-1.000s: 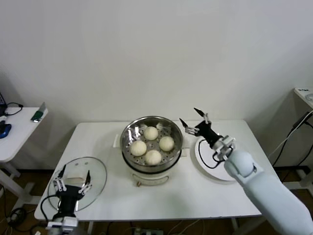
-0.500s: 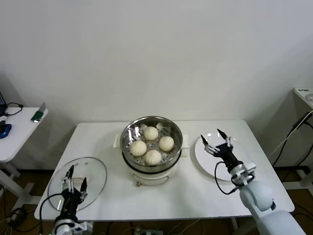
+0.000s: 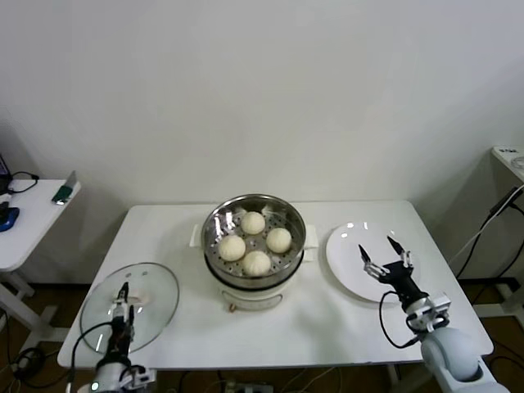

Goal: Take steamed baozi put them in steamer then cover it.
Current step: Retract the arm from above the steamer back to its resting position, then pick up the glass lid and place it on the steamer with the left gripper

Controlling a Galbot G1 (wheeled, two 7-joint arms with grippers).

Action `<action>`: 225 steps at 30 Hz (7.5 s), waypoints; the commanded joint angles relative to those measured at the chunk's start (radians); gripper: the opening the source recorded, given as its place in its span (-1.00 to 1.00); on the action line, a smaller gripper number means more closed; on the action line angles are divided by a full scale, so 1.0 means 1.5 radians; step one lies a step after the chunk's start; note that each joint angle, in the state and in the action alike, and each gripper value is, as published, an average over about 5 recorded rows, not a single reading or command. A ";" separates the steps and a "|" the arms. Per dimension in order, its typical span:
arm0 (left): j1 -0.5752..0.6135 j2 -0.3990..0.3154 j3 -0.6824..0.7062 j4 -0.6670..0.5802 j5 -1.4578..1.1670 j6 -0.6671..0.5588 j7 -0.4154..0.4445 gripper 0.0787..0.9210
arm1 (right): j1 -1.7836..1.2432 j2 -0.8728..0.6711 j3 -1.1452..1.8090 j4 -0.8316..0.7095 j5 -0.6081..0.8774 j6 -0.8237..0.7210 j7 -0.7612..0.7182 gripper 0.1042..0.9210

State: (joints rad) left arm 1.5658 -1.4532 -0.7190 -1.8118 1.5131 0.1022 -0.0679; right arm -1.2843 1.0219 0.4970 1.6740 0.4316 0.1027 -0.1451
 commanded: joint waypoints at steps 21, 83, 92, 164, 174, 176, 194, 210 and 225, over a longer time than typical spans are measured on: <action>-0.179 0.059 -0.004 0.242 0.014 0.010 -0.089 0.77 | -0.027 0.010 0.023 -0.008 -0.027 -0.005 -0.015 0.76; -0.086 0.433 0.203 -0.272 -0.332 0.312 -0.011 -0.82 | 0.130 0.031 -0.072 -0.167 -0.081 0.014 -0.036 0.76; -0.312 0.340 0.456 -0.233 -0.155 0.399 0.181 -0.82 | 0.152 0.046 -0.073 -0.186 -0.091 0.017 -0.035 0.76; -0.501 0.031 0.582 0.093 -0.033 0.455 0.265 -0.82 | 0.144 0.057 -0.040 -0.208 -0.144 0.038 -0.054 0.76; -0.505 0.030 0.588 0.095 -0.040 0.455 0.243 -0.82 | 0.141 0.057 -0.036 -0.209 -0.147 0.039 -0.056 0.76; -0.503 0.030 0.590 0.094 -0.039 0.455 0.242 -0.82 | 0.141 0.058 -0.036 -0.209 -0.147 0.039 -0.056 0.76; -0.497 0.050 0.590 0.067 -0.056 0.455 0.258 -0.75 | 0.138 0.058 -0.029 -0.205 -0.150 0.023 -0.057 0.76; -0.408 0.134 0.569 -0.108 -0.109 0.455 0.251 0.32 | 0.138 0.044 -0.017 -0.183 -0.153 -0.080 -0.053 0.76; -0.235 0.224 0.414 -0.271 -0.371 0.323 0.077 0.77 | 0.139 0.037 -0.015 -0.182 -0.145 -0.068 -0.052 0.76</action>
State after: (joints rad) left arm 1.0196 -1.2088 0.0773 -2.0426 1.2634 0.7365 0.2246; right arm -1.0763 1.0809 0.4717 1.4007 0.2107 0.0068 -0.2243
